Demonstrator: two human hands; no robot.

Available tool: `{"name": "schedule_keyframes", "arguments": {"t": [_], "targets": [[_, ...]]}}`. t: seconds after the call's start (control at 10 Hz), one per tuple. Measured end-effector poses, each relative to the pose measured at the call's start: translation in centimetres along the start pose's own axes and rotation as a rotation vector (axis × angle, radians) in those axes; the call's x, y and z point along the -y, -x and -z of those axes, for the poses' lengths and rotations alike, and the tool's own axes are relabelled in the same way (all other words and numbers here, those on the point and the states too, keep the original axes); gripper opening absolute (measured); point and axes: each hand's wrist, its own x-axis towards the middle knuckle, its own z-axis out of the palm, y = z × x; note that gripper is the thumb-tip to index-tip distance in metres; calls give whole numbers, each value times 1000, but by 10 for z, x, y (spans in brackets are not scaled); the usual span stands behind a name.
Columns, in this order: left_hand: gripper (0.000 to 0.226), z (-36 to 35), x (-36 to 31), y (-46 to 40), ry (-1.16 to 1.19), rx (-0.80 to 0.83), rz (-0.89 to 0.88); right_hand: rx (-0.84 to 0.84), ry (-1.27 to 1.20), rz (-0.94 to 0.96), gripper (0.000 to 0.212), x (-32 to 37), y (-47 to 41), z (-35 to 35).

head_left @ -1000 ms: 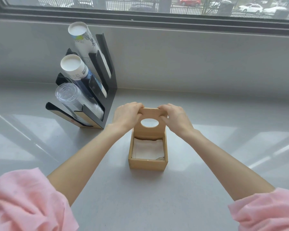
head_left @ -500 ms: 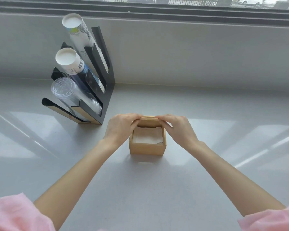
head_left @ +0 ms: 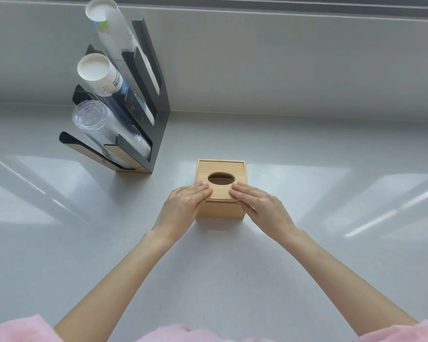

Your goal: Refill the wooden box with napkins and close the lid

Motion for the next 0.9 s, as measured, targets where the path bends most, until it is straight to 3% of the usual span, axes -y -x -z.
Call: {"name": "schedule_keyframes", "arguments": {"t": [0.2, 0.4, 0.6, 0.9], "targets": [[31, -7, 2, 3, 20, 21, 2, 3, -20, -34, 29, -3, 3, -8], [26, -11, 1, 4, 1, -3, 0, -53, 87, 63, 36, -5, 5, -10], [38, -11, -2, 6, -5, -21, -6, -94, 104, 53, 37, -3, 7, -15], [45, -2, -7, -3, -30, -11, 49, 42, 211, 130, 42, 4, 1, -2]]}}
